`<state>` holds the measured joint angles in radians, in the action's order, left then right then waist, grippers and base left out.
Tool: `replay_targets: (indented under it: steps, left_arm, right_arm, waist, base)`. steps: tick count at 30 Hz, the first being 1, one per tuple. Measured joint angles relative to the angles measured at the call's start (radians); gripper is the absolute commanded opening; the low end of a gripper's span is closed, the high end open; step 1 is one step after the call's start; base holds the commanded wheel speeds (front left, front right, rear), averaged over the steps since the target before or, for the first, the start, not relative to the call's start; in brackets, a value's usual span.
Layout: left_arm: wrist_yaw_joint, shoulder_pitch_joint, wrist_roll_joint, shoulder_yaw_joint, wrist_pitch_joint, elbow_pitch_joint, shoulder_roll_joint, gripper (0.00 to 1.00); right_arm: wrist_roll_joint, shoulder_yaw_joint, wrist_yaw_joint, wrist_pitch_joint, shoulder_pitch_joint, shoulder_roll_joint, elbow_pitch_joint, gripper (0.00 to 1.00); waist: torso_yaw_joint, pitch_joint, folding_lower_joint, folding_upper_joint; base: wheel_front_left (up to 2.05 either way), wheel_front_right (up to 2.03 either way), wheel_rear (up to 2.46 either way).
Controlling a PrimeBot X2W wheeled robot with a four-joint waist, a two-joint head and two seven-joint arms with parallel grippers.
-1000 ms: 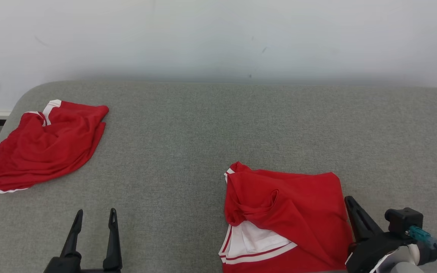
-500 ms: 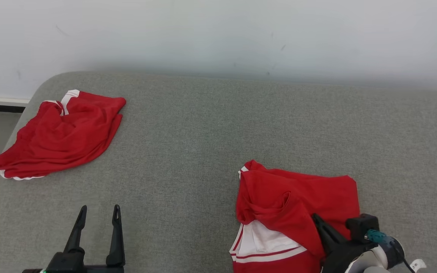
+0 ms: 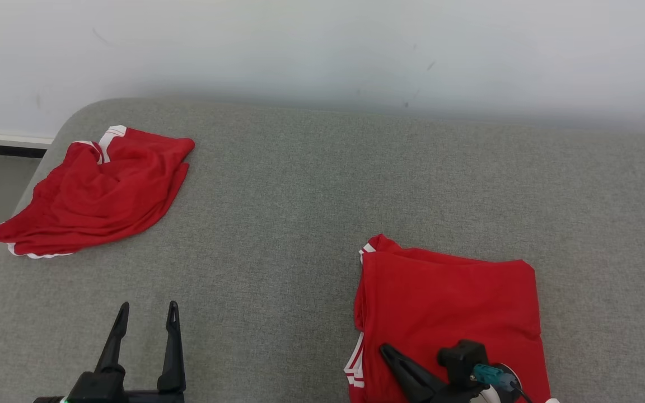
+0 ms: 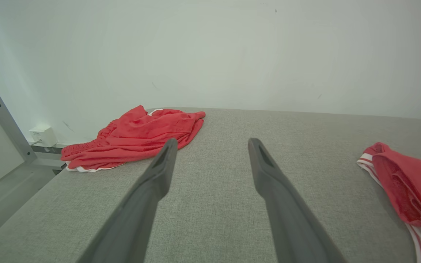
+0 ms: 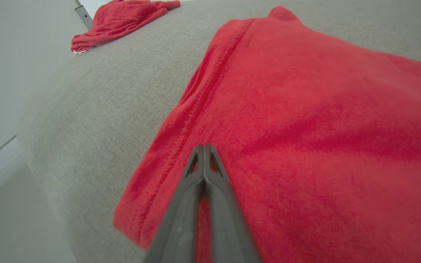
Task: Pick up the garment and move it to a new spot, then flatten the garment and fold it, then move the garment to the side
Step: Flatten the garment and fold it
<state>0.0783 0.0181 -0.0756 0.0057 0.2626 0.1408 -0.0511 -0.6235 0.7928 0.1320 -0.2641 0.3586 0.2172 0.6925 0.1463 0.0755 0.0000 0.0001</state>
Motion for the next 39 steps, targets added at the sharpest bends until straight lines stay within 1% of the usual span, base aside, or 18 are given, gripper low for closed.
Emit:
replay_targets:
  steps: [3, 8, 12, 17, 21, 23, 29, 34, 35, 36, 37, 38, 39]
  left_arm:
    - [-0.005, 0.0, -0.005, 0.0, 0.0, -0.001, 0.0, 1.0]
    - [-0.009, 0.0, -0.008, 0.002, 0.0, -0.004, 0.0, 1.0]
    - [-0.012, 0.0, -0.008, 0.006, 0.0, -0.007, 0.0, 1.0]
    - [-0.014, 0.0, -0.008, 0.008, 0.0, -0.014, 0.0, 1.0]
    - [-0.014, 0.0, -0.004, 0.009, 0.0, -0.02, 0.0, 1.0]
    - [-0.014, -0.002, -0.003, 0.01, 0.0, -0.022, 0.0, 1.0]
    - [-0.012, -0.019, 0.006, 0.015, 0.0, -0.023, 0.0, 1.0]
    - [-0.011, -0.04, 0.013, 0.015, 0.0, -0.031, 0.0, 1.0]
    - [-0.011, -0.042, 0.013, 0.016, 0.0, -0.03, 0.0, 1.0]
    - [-0.011, -0.042, 0.013, 0.016, 0.0, -0.031, 0.0, 1.0]
    - [-0.011, -0.042, 0.014, 0.016, 0.0, -0.03, 0.0, 1.0]
    - [-0.011, -0.042, 0.014, 0.017, 0.0, -0.03, 0.0, 1.0]
    - [-0.011, -0.042, 0.014, 0.017, 0.0, -0.029, 0.0, 1.0]
  right_arm:
    - [0.0, 0.014, 0.0, 0.0, -0.004, -0.016, -0.031, 0.0]
    - [0.014, -0.068, 0.0, 0.0, -0.004, -0.014, -0.096, 0.0]
    - [0.056, -0.193, 0.0, 0.0, -0.012, 0.0, -0.165, 0.0]
    - [0.108, -0.357, 0.0, 0.0, -0.062, 0.017, -0.236, 0.0]
    - [0.15, -0.467, 0.0, 0.0, -0.112, 0.014, -0.288, 0.0]
    - [0.152, -0.518, 0.0, 0.0, -0.14, 0.004, -0.309, 0.0]
    - [0.205, -0.602, 0.0, 0.0, -0.232, -0.007, -0.375, 0.0]
    - [0.237, -0.634, 0.0, 0.0, -0.28, -0.017, -0.417, 0.0]
    - [0.24, -0.639, 0.0, 0.0, -0.288, -0.02, -0.425, 0.03]
    - [0.246, -0.642, 0.0, 0.0, -0.295, -0.023, -0.434, 0.17]
    - [0.252, -0.645, 0.0, 0.0, -0.301, -0.025, -0.441, 0.4]
    - [0.262, -0.648, 0.0, 0.0, -0.307, -0.026, -0.445, 0.53]
    - [0.269, -0.652, 0.0, 0.0, -0.311, -0.027, -0.451, 0.95]
  waist:
    - [-0.002, 0.001, 0.0, 0.0]
    - [-0.017, 0.004, 0.0, 0.0]
    - [-0.036, 0.003, 0.0, 0.0]
    - [-0.066, -0.002, 0.0, 0.0]
    - [-0.09, -0.008, 0.0, 0.0]
    - [-0.103, -0.012, 0.0, 0.0]
    - [-0.144, -0.031, 0.0, 0.0]
    - [-0.163, -0.053, 0.0, 0.0]
    - [-0.165, -0.057, 0.0, -0.0001]
    - [-0.168, -0.061, -0.0001, -0.0001]
    - [-0.17, -0.064, -0.0001, 0.0]
    - [-0.171, -0.067, 0.0, 0.0]
    - [-0.171, -0.07, -0.0001, -0.0001]
  base:
    - [0.0, 0.0, 0.0]
    - [0.0, 0.0, 0.0]
    - [0.0, 0.0, 0.0]
    - [0.0, 0.0, 0.0]
    - [0.0, 0.0, 0.0]
    - [0.0, 0.0, 0.0]
    - [0.0, 0.0, 0.0]
    - [0.0, 0.0, 0.0]
    - [0.0, 0.0, 0.0]
    - [0.0, 0.0, 0.0]
    - [0.0, 0.0, 0.0]
    - [0.0, 0.0, 0.0]
    - [0.0, 0.0, 0.0]
